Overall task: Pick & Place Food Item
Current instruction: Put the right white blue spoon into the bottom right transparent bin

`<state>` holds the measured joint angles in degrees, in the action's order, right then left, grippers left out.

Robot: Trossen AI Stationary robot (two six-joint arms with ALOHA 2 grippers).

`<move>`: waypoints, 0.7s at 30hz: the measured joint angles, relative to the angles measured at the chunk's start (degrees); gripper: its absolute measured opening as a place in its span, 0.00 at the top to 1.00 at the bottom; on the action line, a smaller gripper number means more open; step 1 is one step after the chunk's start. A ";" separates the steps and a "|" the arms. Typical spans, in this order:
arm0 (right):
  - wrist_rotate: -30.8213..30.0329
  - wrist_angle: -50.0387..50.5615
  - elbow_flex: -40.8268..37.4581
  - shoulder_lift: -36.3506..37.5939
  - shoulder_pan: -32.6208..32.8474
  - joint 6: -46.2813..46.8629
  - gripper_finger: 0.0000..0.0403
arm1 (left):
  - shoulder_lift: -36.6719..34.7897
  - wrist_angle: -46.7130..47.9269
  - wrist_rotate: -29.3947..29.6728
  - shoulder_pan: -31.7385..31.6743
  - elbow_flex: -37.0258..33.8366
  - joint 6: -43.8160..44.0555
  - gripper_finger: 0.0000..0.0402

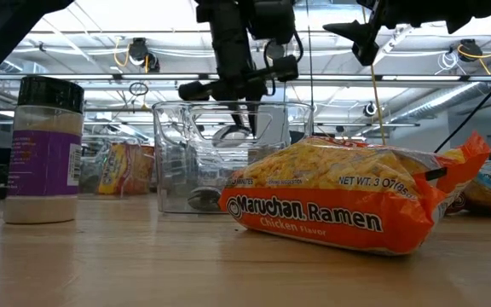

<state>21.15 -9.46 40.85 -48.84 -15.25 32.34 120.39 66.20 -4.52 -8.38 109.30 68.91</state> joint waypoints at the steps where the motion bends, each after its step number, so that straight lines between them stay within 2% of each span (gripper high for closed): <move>1: 0.00 0.08 0.00 0.00 0.00 0.00 0.40 | 0.12 0.24 -0.55 -0.32 -0.04 -0.52 0.89; 21: -0.55 3.39 -0.01 1.62 0.00 -1.79 0.40 | 7.13 1.11 -8.32 -3.39 -0.13 -4.80 0.89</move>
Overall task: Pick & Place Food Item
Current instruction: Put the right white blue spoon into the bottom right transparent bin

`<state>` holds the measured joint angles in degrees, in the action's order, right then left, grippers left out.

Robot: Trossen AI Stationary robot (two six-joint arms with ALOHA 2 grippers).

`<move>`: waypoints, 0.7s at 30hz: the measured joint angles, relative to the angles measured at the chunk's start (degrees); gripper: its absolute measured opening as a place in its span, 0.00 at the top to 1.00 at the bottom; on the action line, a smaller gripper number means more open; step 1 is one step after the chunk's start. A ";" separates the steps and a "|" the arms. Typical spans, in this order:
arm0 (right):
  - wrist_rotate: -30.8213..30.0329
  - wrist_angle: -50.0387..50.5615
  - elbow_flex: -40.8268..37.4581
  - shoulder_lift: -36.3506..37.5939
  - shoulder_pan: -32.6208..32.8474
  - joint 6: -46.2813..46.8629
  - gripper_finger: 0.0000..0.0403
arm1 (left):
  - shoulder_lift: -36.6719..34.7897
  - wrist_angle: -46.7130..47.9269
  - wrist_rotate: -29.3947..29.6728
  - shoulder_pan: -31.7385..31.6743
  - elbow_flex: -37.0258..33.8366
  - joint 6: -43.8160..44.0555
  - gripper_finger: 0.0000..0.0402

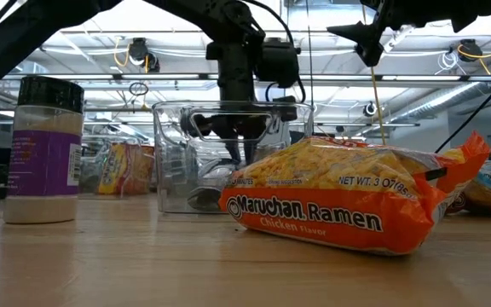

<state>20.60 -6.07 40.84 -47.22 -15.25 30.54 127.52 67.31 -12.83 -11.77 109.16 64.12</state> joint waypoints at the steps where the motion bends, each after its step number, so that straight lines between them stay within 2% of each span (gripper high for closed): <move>1: -0.09 -0.01 0.00 0.00 0.00 -0.17 0.40 | 0.17 -0.37 -0.20 -0.07 0.00 0.00 0.89; 17: -1.09 1.20 0.00 -0.02 0.00 -1.47 0.40 | 0.81 -0.44 -1.08 -1.96 -0.02 -2.09 0.89; 21: -1.09 1.20 0.00 -0.02 0.00 -1.49 0.40 | 0.81 -0.46 -1.06 -2.10 -0.02 -2.00 0.85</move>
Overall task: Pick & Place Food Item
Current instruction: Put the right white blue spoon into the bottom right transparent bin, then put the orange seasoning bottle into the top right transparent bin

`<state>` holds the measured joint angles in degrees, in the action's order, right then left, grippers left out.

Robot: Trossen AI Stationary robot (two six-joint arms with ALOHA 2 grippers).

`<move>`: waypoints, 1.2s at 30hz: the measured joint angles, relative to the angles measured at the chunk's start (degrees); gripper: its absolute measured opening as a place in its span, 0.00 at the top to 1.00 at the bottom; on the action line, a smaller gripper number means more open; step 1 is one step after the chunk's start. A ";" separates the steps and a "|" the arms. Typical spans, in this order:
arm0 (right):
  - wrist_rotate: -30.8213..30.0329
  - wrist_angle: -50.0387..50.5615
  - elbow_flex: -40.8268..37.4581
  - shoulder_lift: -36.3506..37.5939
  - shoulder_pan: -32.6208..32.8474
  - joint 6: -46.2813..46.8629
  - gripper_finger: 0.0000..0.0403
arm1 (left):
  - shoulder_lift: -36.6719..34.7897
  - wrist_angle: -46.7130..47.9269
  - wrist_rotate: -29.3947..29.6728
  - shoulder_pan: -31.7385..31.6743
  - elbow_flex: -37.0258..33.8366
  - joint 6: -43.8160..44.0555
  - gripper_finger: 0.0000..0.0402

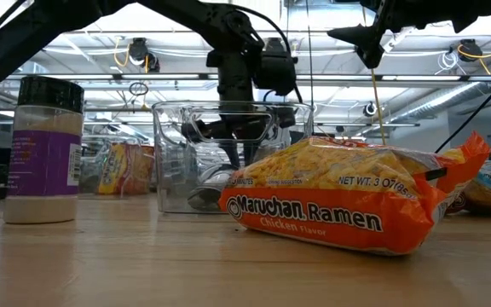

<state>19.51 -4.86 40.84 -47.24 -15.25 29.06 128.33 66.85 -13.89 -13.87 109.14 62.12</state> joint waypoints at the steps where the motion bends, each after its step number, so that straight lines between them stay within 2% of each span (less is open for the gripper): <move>1: 0.00 0.00 0.00 0.00 0.00 0.00 0.40 | 0.00 0.00 0.00 0.00 0.00 -0.12 0.84; 10: 0.02 0.00 0.00 0.00 0.00 0.01 0.40 | 0.00 -1.12 0.83 -0.04 0.00 -1.65 0.85; 27: 0.04 0.02 0.00 0.00 -0.02 0.04 0.40 | -0.02 -1.14 2.35 -0.04 0.00 -3.46 0.65; 36: 0.07 -0.04 0.00 0.00 -0.02 0.02 0.40 | -3.76 -4.73 3.11 0.46 0.00 -7.10 0.63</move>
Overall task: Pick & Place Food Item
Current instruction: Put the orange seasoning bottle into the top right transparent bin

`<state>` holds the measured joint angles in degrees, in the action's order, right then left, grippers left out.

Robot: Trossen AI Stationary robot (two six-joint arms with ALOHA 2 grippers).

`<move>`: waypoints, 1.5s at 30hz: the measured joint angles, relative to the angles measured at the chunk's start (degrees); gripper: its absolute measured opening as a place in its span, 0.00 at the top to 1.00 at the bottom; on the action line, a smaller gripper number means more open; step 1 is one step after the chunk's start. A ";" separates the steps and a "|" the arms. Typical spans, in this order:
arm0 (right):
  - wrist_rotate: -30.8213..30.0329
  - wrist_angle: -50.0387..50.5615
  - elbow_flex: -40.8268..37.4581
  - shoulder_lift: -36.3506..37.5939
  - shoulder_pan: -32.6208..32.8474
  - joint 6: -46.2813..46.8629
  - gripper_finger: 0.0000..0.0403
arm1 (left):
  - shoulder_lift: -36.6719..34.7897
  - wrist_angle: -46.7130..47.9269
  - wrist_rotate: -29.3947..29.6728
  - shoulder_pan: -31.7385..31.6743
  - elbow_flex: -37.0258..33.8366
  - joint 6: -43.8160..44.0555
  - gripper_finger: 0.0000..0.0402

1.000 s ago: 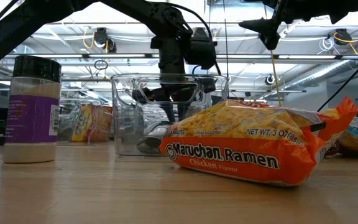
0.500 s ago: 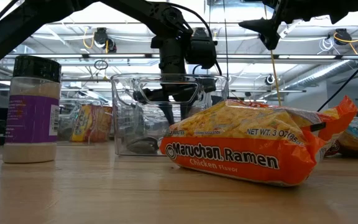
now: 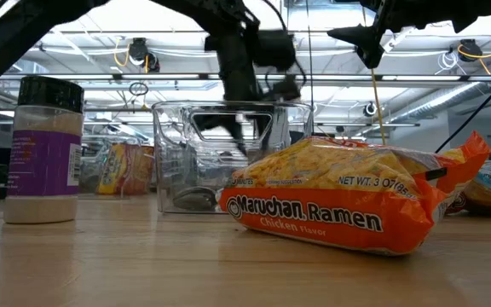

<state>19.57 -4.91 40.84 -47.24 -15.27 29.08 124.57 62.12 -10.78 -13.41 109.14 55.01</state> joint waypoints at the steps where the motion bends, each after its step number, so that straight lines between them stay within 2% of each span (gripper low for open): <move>1: 0.00 0.00 0.00 0.00 0.00 0.00 0.40 | -0.90 -1.61 0.82 0.10 0.00 -0.26 0.63; 6: 0.00 -0.08 0.00 -0.02 0.00 0.00 0.40 | -7.79 -12.55 8.13 1.20 0.00 -4.02 0.63; 11: 0.02 -0.39 0.00 -0.04 0.00 0.00 0.40 | -14.09 -28.01 17.34 2.83 0.04 -15.20 0.63; 17: 0.02 -0.44 0.00 -0.04 0.00 0.02 0.40 | -19.68 -41.83 23.92 4.94 0.04 -24.98 0.63; 26: 0.02 -0.44 0.00 -0.04 0.00 0.02 0.40 | -25.16 -41.56 24.53 7.34 0.04 -29.41 0.63; 32: 0.02 -0.46 0.00 -0.04 0.00 0.02 0.40 | -25.71 -40.59 26.38 8.68 0.02 -29.71 0.63; 45: 0.02 -0.46 0.00 -0.04 0.00 0.17 0.40 | -25.84 -36.62 26.42 8.98 0.02 -30.51 0.63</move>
<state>19.59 -5.37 40.84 -47.29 -15.27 29.26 98.74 25.50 15.64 -4.43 109.16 24.50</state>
